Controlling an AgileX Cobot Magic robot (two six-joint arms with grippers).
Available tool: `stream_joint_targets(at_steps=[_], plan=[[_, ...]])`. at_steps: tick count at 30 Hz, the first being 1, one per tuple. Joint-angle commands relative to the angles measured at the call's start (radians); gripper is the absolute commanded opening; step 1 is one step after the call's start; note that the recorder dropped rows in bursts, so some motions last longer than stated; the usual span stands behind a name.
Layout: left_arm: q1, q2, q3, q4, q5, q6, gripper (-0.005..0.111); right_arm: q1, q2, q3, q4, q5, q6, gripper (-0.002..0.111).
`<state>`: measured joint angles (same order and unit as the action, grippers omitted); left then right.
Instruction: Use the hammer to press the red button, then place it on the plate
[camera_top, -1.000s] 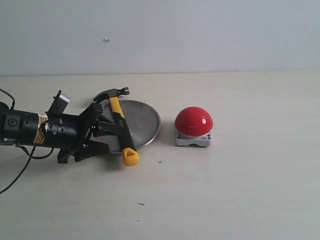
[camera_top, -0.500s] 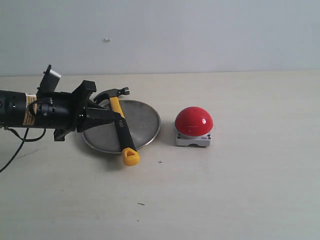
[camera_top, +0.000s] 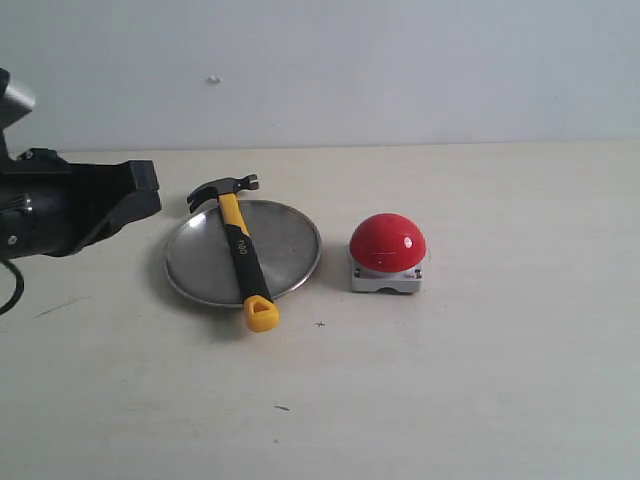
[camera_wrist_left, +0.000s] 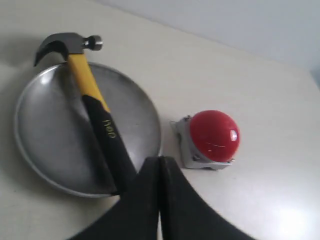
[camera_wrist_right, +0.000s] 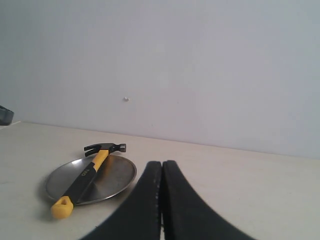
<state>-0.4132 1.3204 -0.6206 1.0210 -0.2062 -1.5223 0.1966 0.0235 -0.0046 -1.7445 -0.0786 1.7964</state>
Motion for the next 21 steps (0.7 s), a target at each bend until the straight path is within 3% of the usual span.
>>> stream_joint_targets(at_steps=[1, 4, 8, 15, 21], plan=[[-0.07, -0.183, 0.095, -0.201, -0.063, 0.199, 0.0, 0.001, 0.005, 0.005, 0.0, -0.006, -0.006, 0.0], [-0.085, -0.305, 0.169, -0.334, -0.164, 0.357, 0.0, 0.001, 0.005, 0.005, 0.0, -0.006, -0.006, 0.0], [-0.085, -0.5, 0.301, -0.591, -0.177, 0.536, 0.0, 0.001, 0.005, 0.005, 0.0, -0.006, -0.006, 0.0], [-0.085, -0.658, 0.367, -0.581, -0.162, 0.525, 0.0, 0.001, 0.005, 0.005, 0.0, -0.014, -0.006, 0.0], [-0.085, -0.661, 0.367, -0.581, -0.162, 0.554, 0.0, 0.001, 0.005, 0.005, 0.0, -0.021, -0.006, 0.0]])
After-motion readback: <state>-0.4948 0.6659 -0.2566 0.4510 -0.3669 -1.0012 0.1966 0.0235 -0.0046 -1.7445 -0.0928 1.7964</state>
